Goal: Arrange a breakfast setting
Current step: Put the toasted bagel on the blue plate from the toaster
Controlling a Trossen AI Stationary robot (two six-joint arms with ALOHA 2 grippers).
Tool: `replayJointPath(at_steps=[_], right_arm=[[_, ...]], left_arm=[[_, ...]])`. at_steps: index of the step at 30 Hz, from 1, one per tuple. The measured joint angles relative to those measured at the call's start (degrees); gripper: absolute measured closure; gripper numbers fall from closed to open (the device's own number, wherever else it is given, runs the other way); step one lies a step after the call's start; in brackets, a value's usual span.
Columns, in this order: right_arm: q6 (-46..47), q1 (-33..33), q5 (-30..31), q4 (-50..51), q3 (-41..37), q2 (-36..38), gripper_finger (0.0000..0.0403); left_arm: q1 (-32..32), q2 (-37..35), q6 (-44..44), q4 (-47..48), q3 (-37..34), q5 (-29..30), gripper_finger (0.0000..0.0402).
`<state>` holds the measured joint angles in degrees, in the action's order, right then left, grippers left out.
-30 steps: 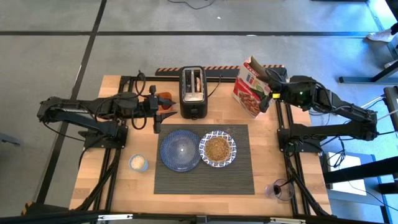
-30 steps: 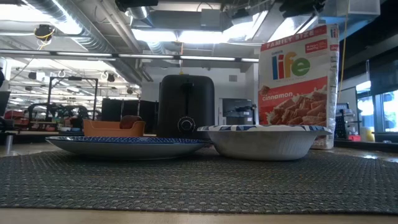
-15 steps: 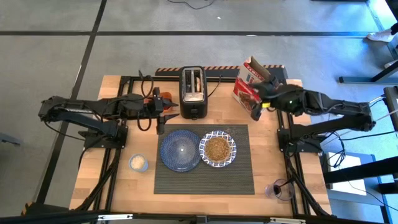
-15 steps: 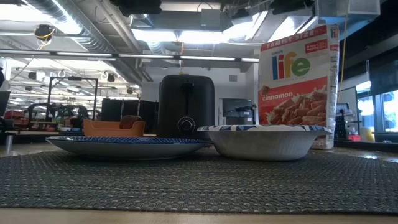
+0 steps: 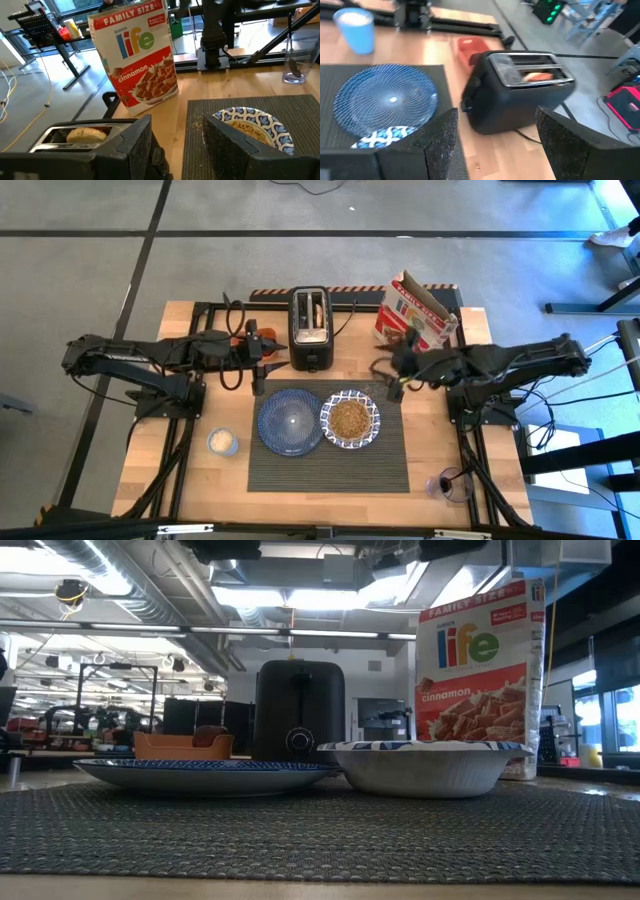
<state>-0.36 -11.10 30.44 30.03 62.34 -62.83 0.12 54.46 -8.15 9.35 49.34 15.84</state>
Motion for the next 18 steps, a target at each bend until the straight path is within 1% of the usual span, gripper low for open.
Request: replayJointPath(at_steps=[4,9,14,18], right_arm=[[-0.08,-1.88,-0.11,-3.28,-0.47,-4.66,0.0148],[-1.95,-2.03,-4.02,-12.57,-2.84,-10.42,0.0148],[-4.55,-1.92,-4.54,-24.34,-5.34,-15.85,0.0148],[-4.22,-0.11,-4.82,-30.88,-6.64,-20.82,0.0148]], left_arm=[[0.0,0.0,-0.11,-2.04,0.0,0.2,0.0231],[0.0,-0.02,0.03,-3.45,0.0,0.2,0.0227],[-0.72,-0.02,0.07,-3.55,0.0,0.19,0.0189],[-2.17,0.9,0.28,-3.39,0.0,0.27,0.0155]])
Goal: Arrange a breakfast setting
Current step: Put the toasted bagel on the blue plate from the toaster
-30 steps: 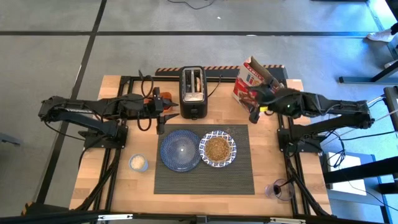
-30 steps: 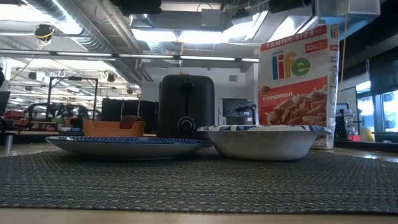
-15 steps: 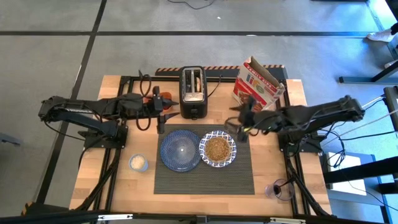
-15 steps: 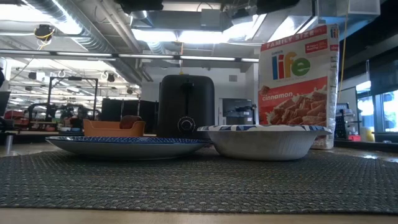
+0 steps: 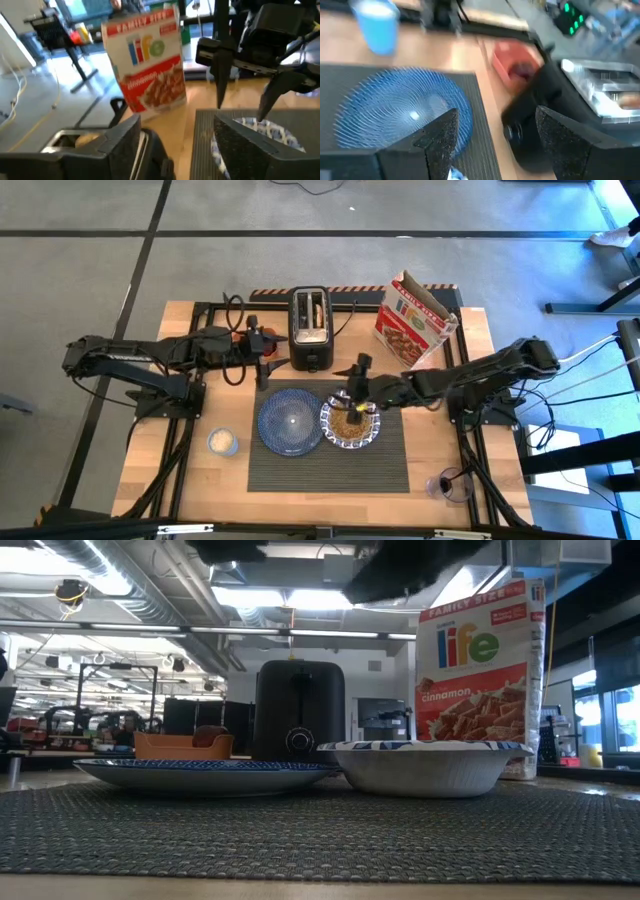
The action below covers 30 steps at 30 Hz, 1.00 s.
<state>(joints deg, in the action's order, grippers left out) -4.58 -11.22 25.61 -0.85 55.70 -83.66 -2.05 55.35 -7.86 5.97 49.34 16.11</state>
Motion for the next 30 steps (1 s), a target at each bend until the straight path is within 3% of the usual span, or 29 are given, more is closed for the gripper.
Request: replayJointPath(at_steps=[12,30], right_arm=[[4.6,4.72,-0.5,-13.22,-0.13,-15.65,0.0148],[4.27,9.46,0.18,-27.89,-0.11,-24.41,0.0148]], left_arm=[[-4.73,4.6,-0.14,-0.89,0.02,-0.24,0.0139],[-9.48,5.9,1.26,-0.97,0.0,-0.55,0.0139]])
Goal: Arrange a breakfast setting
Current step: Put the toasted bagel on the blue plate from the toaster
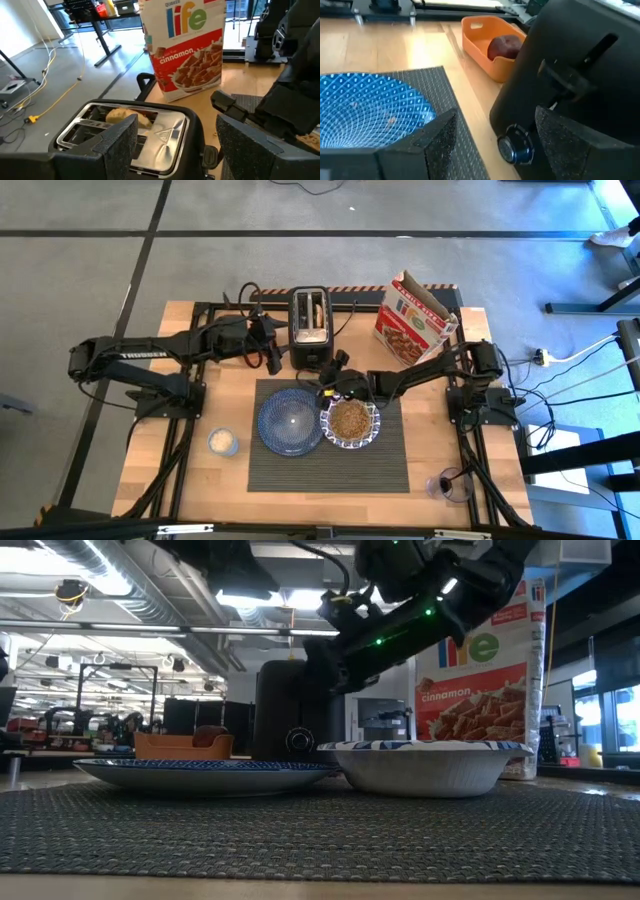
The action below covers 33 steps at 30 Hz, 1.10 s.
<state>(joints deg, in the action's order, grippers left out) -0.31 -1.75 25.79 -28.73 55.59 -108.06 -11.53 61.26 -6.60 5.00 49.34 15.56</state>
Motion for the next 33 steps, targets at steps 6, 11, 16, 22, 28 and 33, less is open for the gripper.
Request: replayJointPath(at_steps=[6,11,16,22,28,33], right_arm=[[-2.51,-0.06,0.11,-2.99,0.0,0.02,0.0148],[-2.98,-0.12,0.28,-4.69,0.0,0.08,0.0148],[-3.84,-0.11,0.59,-5.71,0.0,0.08,0.0148],[-7.51,-0.25,2.54,-7.91,0.0,0.08,0.0148],[-7.7,-0.2,2.67,-7.97,0.0,0.08,0.0148],[-6.98,-0.68,2.14,-6.14,0.0,0.21,0.0148]], left_arm=[[0.02,1.62,-0.43,-0.89,0.07,-0.01,0.0139],[0.01,4.01,-1.06,-2.24,0.0,0.01,0.0139],[-0.63,6.78,0.43,-4.14,0.0,-0.03,0.0139],[-4.21,8.94,7.63,-3.22,0.55,-0.18,0.0139],[-7.13,11.73,12.54,4.7,6.72,-3.78,0.0139],[-7.3,14.4,12.51,9.27,11.16,-4.27,0.0139]])
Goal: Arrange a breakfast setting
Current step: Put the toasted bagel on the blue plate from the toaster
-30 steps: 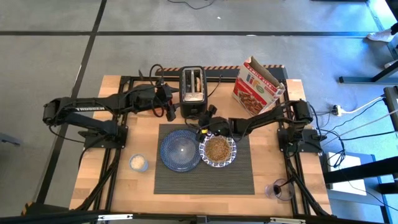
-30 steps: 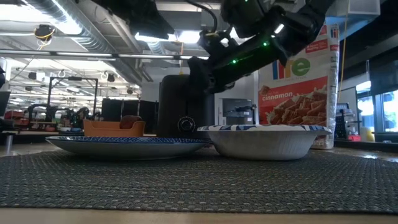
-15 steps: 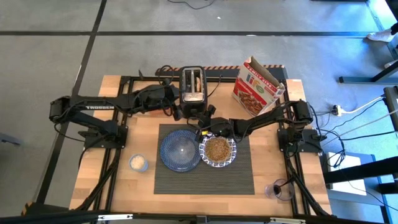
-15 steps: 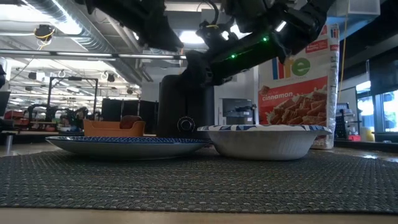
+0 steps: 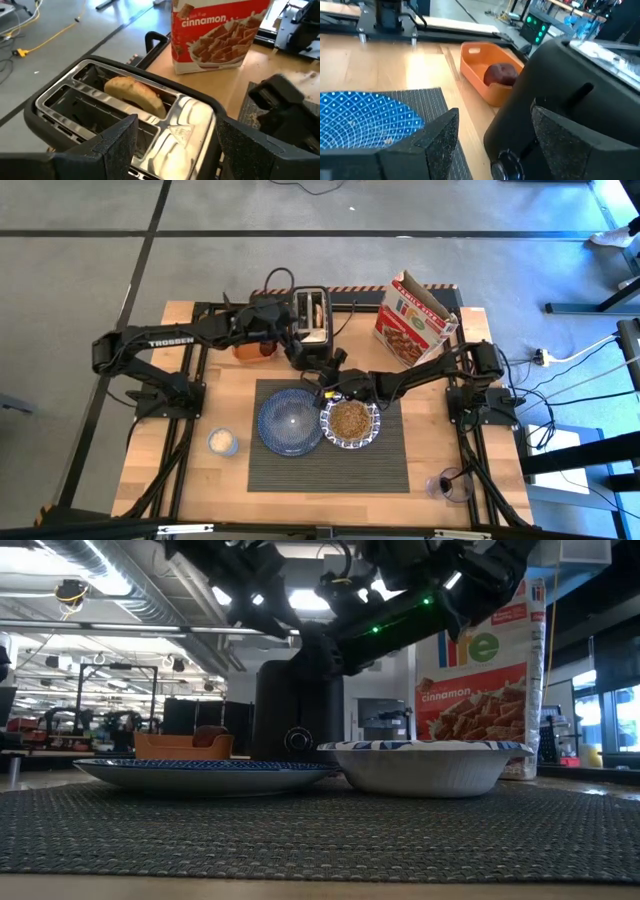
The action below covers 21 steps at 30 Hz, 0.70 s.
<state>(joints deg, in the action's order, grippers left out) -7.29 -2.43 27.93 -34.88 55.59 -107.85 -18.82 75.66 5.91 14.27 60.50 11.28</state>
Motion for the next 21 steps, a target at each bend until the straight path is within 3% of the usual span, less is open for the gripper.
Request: replayJointPath(at_steps=[13,21], right_arm=[[2.5,0.74,3.81,5.17,0.02,0.02,0.0148],[2.17,2.11,-0.36,3.34,0.02,0.0,0.0148]], left_arm=[[0.19,0.19,-0.02,-0.62,0.43,-0.04,0.0139],[0.19,0.19,-0.18,-0.71,0.43,-0.04,0.0139]])
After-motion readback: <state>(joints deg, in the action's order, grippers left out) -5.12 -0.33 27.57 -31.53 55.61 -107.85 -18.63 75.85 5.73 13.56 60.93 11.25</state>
